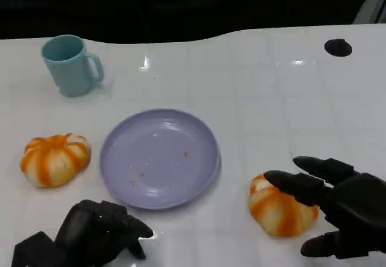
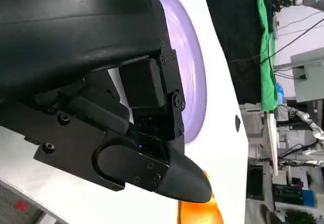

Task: Grasp the bread from the table and place it into the plate.

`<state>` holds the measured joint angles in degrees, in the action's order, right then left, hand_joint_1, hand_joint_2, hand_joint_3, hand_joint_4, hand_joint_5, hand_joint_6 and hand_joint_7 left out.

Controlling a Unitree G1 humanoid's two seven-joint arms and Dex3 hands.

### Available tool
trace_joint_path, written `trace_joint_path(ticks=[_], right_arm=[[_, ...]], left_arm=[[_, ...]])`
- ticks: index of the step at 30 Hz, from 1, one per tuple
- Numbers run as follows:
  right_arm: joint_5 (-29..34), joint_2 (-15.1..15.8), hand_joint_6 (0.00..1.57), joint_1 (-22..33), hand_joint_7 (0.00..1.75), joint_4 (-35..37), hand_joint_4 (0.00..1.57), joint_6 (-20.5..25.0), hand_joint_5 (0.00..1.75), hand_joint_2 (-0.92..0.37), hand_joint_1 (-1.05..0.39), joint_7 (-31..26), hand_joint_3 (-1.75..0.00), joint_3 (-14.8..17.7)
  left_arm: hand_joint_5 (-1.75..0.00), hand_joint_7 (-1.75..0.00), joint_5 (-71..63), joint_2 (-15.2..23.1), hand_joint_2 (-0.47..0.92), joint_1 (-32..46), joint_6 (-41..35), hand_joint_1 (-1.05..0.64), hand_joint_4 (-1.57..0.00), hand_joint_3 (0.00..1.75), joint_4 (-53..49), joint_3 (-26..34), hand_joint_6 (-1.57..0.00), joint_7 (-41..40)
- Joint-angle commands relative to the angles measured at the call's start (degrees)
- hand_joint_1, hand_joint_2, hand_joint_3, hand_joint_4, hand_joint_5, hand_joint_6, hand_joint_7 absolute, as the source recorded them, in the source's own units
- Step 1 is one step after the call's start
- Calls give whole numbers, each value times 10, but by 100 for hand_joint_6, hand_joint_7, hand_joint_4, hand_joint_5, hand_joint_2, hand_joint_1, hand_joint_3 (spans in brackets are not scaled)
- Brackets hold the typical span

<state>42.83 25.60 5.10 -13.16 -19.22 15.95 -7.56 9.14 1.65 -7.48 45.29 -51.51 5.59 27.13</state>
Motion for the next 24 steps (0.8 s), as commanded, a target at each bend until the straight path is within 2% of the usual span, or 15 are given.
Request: trace_joint_path(ticks=[1,9,24], right_arm=[[44,6,16,-28,1,36,5,15,8,-86,-60,-35,0,-24],[95,7,16,-73,1,105,7,37,10,-88,-63,-81,0,-68],[107,7,18,-141,0,225,6,59,9,-88,-59,-99,0,-137]], left_arm=[[-103,-27,-6,7,92,-4,5,-105,-129,8,-9,2,-155,-8],[-103,-28,-16,7,92,-1,3,-105,-130,9,-4,1,-155,-18],[-102,-28,-13,6,92,2,0,-105,-130,8,4,-1,-155,-15]])
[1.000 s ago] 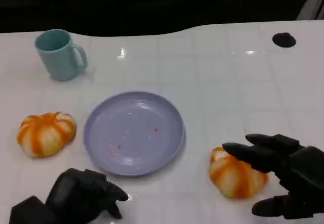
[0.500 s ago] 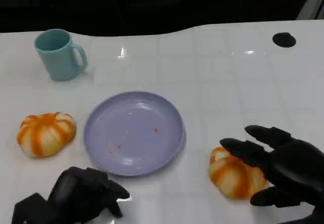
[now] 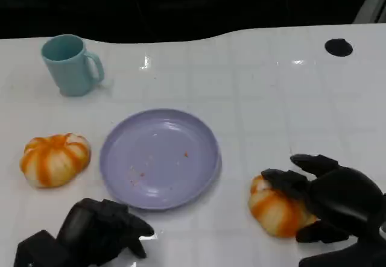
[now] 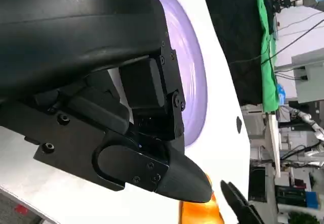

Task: Grasp the bread from the table and place it into the plate.

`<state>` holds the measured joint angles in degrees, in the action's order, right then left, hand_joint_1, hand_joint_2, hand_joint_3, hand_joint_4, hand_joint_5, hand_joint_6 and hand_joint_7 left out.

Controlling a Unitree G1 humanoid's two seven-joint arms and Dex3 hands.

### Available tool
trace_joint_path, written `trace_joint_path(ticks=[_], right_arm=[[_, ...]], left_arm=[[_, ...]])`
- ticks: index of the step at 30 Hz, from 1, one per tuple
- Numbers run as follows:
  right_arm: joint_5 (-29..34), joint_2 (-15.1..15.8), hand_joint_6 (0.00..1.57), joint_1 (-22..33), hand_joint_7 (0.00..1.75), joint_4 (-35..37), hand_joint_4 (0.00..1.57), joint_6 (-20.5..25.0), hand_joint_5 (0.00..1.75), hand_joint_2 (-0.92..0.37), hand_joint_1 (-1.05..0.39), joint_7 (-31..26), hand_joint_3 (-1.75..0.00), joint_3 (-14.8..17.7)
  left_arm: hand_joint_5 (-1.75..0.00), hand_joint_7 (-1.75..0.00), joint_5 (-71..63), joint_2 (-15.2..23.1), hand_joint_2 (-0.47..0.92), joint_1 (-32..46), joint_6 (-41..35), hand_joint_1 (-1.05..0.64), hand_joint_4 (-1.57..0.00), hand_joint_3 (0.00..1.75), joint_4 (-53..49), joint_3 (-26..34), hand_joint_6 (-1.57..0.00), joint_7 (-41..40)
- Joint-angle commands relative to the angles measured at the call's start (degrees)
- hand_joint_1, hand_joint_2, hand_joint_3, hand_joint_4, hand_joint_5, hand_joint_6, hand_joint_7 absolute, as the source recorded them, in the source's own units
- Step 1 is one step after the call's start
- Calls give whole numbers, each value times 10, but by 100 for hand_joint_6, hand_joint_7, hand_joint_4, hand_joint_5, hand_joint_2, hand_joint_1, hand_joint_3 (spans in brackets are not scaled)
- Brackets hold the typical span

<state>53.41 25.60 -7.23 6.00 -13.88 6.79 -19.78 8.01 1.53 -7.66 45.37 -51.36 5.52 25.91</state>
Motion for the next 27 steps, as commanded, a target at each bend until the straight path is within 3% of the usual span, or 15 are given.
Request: trace_joint_path(ticks=[1,5,8,9,10,11,12,13,14,19,23,27], right_arm=[[3,7,19,-21,1,41,6,6,10,-88,-58,-10,0,-19],[12,2,23,-41,2,80,9,12,11,-88,-56,-29,-1,-40],[-6,-12,37,-54,6,118,29,7,18,-91,-45,-61,-2,-43],[-18,-21,55,-60,9,140,51,-5,38,-92,-37,-88,-7,-40],[-29,-28,81,-65,13,161,67,-16,79,-92,-32,-110,-22,-38],[-37,-33,94,-71,17,181,72,-24,102,-92,-31,-129,-30,-38],[-39,-37,101,-77,31,199,75,-31,129,-92,-30,-149,-41,-40],[-39,-38,93,-82,69,214,78,-37,156,-92,-29,-168,-46,-43],[-39,-41,87,-86,90,229,79,-45,165,-92,-29,-192,-49,-45],[-36,-51,61,-100,150,274,74,-62,174,-88,-32,-273,-65,-53],[-39,-59,52,-107,170,293,74,-69,175,-81,-33,-321,-71,-56],[-50,-68,52,-115,174,313,75,-98,175,-74,-32,-373,-82,-55]], left_arm=[[-102,-28,-3,7,92,4,0,-105,-130,8,2,0,-155,-4],[-102,-28,-3,6,92,3,2,-105,-130,9,0,-1,-155,-5],[-102,-28,-4,5,92,3,5,-105,-130,9,-1,-1,-154,-5],[-102,-28,-4,5,92,2,6,-105,-130,9,-2,-1,-154,-5],[-102,-28,-4,5,92,2,7,-105,-130,9,-2,-1,-154,-5],[-102,-28,-4,5,92,2,7,-105,-130,9,-2,-2,-154,-5],[-102,-28,-3,5,92,3,6,-105,-130,9,-2,-2,-154,-4],[-102,-28,-3,4,92,4,5,-105,-130,9,0,-2,-154,-3],[-102,-28,-3,4,92,4,4,-105,-130,9,1,-3,-154,-3],[-102,-27,-3,4,92,3,8,-105,-130,9,-2,-3,-154,-2],[-102,-28,-5,3,92,4,6,-105,-130,9,1,-4,-154,-6],[-102,-28,-6,3,92,4,5,-105,-130,9,1,-5,-155,-8]])
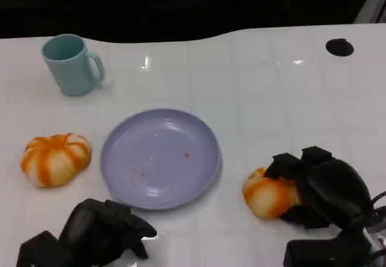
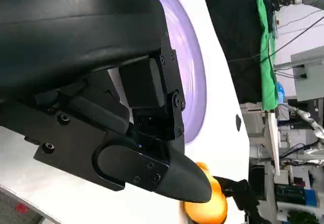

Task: Grasp the bread from the table and place it into the plate.

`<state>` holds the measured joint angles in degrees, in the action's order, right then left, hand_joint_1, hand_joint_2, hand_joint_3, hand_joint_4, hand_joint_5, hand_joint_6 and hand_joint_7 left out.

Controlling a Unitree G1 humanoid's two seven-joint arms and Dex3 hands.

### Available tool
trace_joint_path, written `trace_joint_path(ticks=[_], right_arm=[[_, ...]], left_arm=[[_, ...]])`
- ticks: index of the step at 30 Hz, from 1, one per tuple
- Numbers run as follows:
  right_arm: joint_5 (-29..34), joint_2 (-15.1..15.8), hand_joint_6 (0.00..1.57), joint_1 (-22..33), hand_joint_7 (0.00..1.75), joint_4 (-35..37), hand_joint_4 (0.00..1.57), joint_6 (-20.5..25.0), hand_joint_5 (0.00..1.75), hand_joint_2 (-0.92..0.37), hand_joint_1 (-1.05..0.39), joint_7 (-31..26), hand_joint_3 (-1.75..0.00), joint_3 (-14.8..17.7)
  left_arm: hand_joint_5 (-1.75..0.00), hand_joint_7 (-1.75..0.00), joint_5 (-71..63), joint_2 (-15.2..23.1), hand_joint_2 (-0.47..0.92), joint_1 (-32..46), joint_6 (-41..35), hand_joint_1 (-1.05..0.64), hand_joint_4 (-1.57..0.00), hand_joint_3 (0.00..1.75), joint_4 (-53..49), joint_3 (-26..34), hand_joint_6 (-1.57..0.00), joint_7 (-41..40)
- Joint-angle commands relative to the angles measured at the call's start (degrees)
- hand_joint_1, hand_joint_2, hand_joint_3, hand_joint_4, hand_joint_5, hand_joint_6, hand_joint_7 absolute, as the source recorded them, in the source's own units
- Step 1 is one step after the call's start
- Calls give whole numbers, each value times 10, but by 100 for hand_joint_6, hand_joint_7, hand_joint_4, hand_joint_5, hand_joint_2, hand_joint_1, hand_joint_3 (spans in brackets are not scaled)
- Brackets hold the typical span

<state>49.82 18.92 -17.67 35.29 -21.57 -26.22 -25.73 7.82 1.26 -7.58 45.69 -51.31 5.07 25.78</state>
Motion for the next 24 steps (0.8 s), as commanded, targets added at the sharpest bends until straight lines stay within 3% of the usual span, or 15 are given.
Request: trace_joint_path(ticks=[1,4,9,17,24], right_arm=[[-16,-3,52,-13,175,24,75,-29,175,-72,-32,-57,-83,5],[-21,-9,54,-18,175,22,78,-47,175,-66,-30,-91,-89,7],[-57,-23,58,-24,175,5,83,-75,175,-55,-28,-100,-102,21],[-148,-70,62,-48,175,7,85,-123,175,-48,-29,-37,-112,43],[-135,-113,65,-83,175,21,90,-111,175,-34,-22,-28,-135,34]], left_arm=[[-102,-28,-4,6,92,3,3,-105,-130,9,0,0,-155,-6],[-102,-27,0,5,92,2,5,-105,-129,9,-4,1,-154,-1],[-102,-28,-2,5,92,3,-4,-105,-130,8,0,0,-155,-5],[-101,-28,-2,6,92,5,-5,-105,-130,8,-1,0,-155,-4],[-101,-28,-1,6,92,6,5,-105,-130,8,-2,0,-155,-1]])
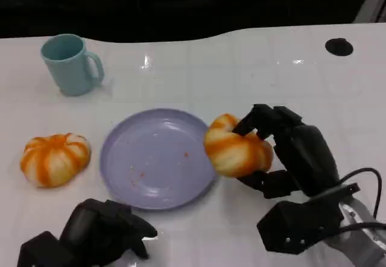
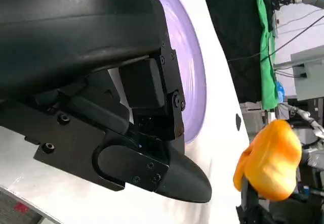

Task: Grasp the bread from the table and place it into the plate.

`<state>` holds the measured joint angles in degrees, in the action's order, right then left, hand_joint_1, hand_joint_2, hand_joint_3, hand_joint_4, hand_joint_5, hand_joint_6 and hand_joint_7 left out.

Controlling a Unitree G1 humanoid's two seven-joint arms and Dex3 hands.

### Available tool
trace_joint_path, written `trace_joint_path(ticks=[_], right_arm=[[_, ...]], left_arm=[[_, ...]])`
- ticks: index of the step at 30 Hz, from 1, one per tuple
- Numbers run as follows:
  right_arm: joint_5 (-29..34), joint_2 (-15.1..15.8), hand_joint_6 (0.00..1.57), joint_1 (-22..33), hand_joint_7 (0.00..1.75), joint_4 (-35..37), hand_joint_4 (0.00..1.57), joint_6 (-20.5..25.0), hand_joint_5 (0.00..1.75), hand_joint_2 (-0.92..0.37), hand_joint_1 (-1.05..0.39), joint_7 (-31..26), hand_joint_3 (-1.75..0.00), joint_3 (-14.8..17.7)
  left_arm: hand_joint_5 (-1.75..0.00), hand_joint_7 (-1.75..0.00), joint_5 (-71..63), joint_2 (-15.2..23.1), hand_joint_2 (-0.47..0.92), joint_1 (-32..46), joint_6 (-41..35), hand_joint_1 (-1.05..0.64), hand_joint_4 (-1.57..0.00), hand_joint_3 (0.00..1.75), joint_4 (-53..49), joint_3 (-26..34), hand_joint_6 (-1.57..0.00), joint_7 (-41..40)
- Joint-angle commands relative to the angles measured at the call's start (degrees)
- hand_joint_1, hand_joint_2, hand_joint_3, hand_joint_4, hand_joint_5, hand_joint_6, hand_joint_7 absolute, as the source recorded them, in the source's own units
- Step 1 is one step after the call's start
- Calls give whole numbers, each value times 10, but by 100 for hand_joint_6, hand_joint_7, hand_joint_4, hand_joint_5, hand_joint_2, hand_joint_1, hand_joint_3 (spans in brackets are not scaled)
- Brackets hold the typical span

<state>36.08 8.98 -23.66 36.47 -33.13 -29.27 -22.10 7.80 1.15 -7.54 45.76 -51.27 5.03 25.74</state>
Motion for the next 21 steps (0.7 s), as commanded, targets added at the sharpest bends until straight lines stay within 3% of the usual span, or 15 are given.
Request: trace_joint_path(ticks=[1,4,9,21], right_arm=[[7,-21,66,-31,174,14,90,8,175,-32,-20,3,-138,-6],[15,-39,68,-50,174,27,93,19,175,-27,-13,7,-140,-15],[19,-66,83,-82,148,56,94,37,175,-28,-7,17,-135,-29],[26,-128,84,-159,150,187,94,43,175,-28,-5,-3,-131,-54]], left_arm=[[-101,-28,-1,8,92,6,5,-105,-130,8,-3,1,-155,0],[-100,-28,0,8,92,6,5,-105,-130,8,-4,1,-155,1],[-100,-28,5,8,92,6,0,-105,-130,8,-4,3,-155,7],[-100,-27,1,11,92,7,6,-105,-130,8,-7,1,-155,6]])
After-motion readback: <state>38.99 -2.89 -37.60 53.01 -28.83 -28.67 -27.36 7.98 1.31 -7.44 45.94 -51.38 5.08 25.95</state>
